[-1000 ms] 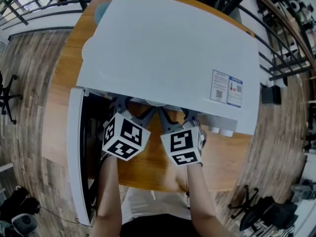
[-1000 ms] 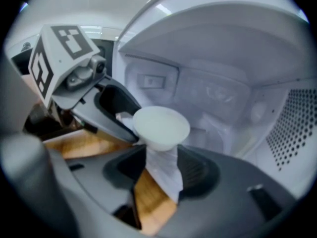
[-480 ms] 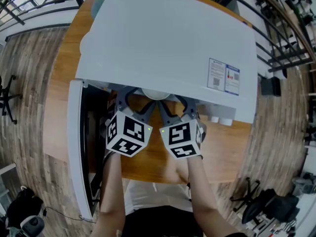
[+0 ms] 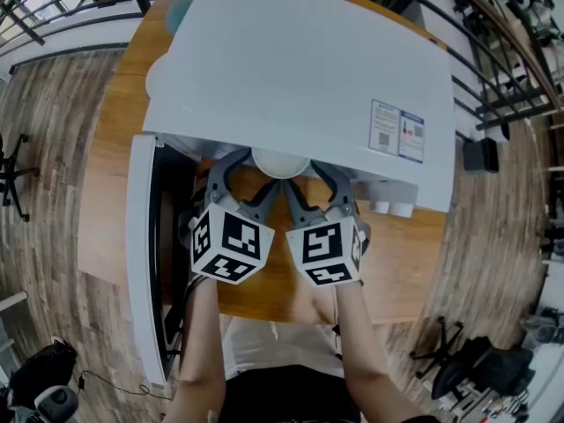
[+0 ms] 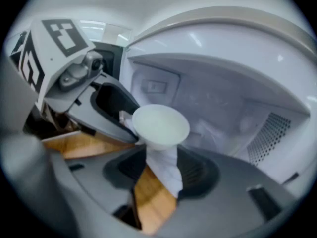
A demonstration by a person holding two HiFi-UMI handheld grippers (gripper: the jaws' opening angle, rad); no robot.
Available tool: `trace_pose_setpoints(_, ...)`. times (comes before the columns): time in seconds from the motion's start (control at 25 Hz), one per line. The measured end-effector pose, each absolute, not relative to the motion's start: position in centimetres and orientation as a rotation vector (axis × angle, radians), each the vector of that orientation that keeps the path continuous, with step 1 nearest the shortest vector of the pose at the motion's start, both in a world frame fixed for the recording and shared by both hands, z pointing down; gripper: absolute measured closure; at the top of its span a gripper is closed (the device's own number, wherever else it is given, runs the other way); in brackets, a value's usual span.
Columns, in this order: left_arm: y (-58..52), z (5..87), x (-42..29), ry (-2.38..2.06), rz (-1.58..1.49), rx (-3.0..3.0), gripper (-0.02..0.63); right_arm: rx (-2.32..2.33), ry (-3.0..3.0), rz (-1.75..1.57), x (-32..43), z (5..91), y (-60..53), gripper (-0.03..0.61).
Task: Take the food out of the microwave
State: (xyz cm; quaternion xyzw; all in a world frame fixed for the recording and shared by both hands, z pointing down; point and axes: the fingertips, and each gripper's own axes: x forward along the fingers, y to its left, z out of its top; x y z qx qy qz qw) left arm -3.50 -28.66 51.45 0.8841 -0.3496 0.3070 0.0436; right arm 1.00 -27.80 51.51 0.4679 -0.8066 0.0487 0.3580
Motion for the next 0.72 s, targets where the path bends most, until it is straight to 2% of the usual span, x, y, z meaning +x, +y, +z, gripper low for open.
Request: trace_pose_setpoints(0.72, -23.9, 48.7, -1.3, -1.118, 0.876, 2.774, 0.327, 1.258, -2.078, 0.073, 3.2, 48.7, -23.0, 0.373)
